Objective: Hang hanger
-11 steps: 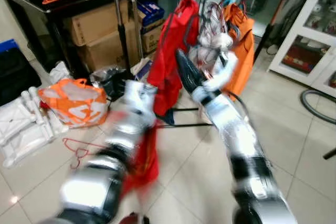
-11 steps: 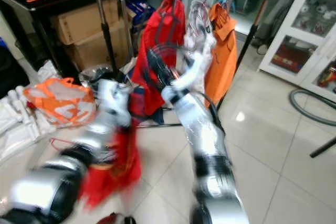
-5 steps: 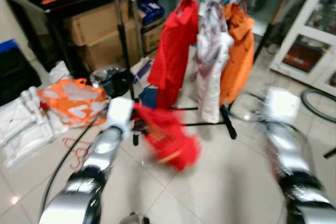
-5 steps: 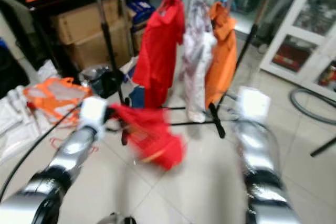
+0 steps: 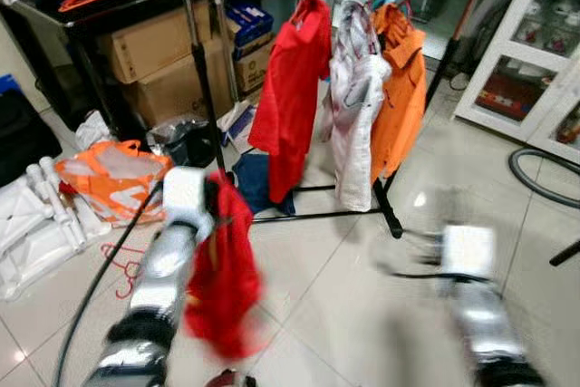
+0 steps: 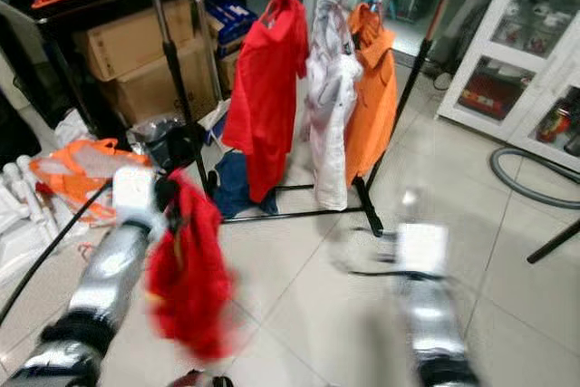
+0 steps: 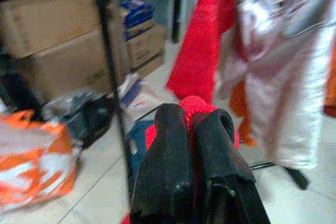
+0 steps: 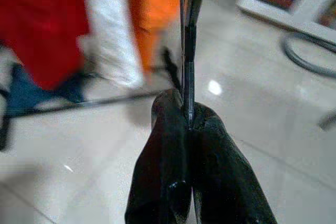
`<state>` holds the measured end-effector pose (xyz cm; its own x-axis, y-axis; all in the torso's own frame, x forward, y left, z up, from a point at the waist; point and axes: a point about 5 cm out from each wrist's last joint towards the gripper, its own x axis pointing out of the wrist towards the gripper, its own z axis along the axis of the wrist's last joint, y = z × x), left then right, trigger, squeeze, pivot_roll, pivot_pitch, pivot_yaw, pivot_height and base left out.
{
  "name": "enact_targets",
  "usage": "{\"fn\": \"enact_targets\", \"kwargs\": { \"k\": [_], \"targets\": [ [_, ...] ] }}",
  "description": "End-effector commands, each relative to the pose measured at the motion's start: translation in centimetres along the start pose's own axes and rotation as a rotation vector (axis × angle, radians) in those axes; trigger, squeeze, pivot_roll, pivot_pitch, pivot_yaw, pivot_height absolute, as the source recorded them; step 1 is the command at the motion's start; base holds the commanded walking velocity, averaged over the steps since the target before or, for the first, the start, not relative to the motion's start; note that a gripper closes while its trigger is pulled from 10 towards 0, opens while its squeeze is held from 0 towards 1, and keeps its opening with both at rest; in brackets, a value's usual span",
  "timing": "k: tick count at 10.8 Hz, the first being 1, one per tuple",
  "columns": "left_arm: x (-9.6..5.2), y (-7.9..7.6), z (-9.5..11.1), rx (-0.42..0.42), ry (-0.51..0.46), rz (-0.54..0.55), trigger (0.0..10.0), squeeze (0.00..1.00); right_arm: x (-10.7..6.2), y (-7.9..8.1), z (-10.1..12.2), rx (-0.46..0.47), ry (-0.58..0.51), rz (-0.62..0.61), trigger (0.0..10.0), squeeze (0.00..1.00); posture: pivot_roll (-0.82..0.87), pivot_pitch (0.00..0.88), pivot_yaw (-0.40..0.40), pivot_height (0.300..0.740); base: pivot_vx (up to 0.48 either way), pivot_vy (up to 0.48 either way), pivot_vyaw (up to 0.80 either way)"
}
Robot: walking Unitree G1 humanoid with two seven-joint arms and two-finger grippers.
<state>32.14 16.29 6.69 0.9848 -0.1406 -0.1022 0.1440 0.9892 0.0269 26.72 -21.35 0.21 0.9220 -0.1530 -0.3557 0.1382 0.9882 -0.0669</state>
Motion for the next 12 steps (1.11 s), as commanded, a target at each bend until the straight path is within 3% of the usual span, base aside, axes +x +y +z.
{"fn": "enact_targets", "kwargs": {
  "k": [1, 2, 4, 6, 8, 11, 12],
  "targets": [
    [0.6, -0.9, 1.3, 0.028, -0.044, -0.05, 10.0, 0.0, 0.7, 0.6, 2.5, 0.018, -0.112, 0.02, 0.0, 0.0, -0.05, 0.0, 0.028, 0.74, 0.0, 0.0, 0.0],
    [0.7, -2.0, 1.2, 0.042, -0.042, -0.096, 10.0, 0.0, 1.2, 1.8, 3.4, 0.067, -0.136, 0.047, 0.0, 0.0, -0.07, 0.0, 0.025, 0.74, 0.0, 0.0, 0.0],
    [0.2, -2.9, 0.4, 0.049, -0.026, -0.134, 10.0, 0.0, 1.1, 2.8, 4.4, 0.043, -0.19, 0.08, 0.0, 0.0, -0.09, 0.0, 0.029, 0.74, 0.0, 0.0, -0.4],
    [0.1, -3.1, 0.4, 0.059, -0.03, -0.153, 10.0, 0.0, 1.0, 1.6, 3.4, 0.038, -0.165, 0.028, 0.0, 0.0, -0.08, 0.0, 0.034, 0.74, 0.0, 0.0, -0.8],
    [0.2, -2.5, 0.6, 0.082, -0.031, -0.155, 10.0, 0.0, 0.9, 1.7, 3.0, 0.03, -0.153, 0.031, 0.0, 0.0, -0.07, 0.0, 0.039, 0.74, 0.0, 0.0, -0.8],
    [0.4, -3.1, 0.7, 0.106, -0.025, -0.196, 10.0, 0.0, 0.9, 1.7, 2.9, 0.034, -0.155, 0.02, 0.0, 0.0, -0.08, 0.0, 0.054, 0.74, 0.466, 0.0, -0.8],
    [0.6, -2.9, -0.2, 0.039, 0.033, -0.157, 10.0, 0.0, 0.9, 1.6, 2.5, 0.052, -0.14, 0.015, 0.0, 0.0, -0.08, 0.0, 0.059, 0.74, 0.0, 0.0, -0.79]
  ]
}}
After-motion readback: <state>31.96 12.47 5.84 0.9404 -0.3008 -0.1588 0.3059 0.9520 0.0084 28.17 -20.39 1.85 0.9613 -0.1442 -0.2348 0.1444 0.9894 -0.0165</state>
